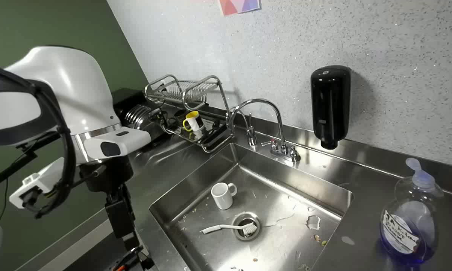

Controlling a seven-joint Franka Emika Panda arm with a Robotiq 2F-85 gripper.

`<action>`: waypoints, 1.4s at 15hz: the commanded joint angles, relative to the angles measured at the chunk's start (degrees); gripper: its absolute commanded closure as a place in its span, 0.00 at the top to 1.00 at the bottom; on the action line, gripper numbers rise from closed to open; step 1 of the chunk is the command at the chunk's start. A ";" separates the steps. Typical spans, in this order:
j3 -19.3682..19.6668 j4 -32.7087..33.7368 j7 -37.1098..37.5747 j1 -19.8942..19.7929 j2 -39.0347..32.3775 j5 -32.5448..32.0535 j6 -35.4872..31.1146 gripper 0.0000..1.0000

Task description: Take the black spoon from the dish rack and put it in the sink

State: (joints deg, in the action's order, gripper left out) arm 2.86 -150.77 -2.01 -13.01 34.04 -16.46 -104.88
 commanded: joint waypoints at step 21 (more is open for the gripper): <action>-15.91 -6.37 13.61 15.28 -7.29 4.20 -45.43 1.00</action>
State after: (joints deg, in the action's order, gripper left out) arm -9.60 -156.57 7.19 1.62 28.59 -11.09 -144.26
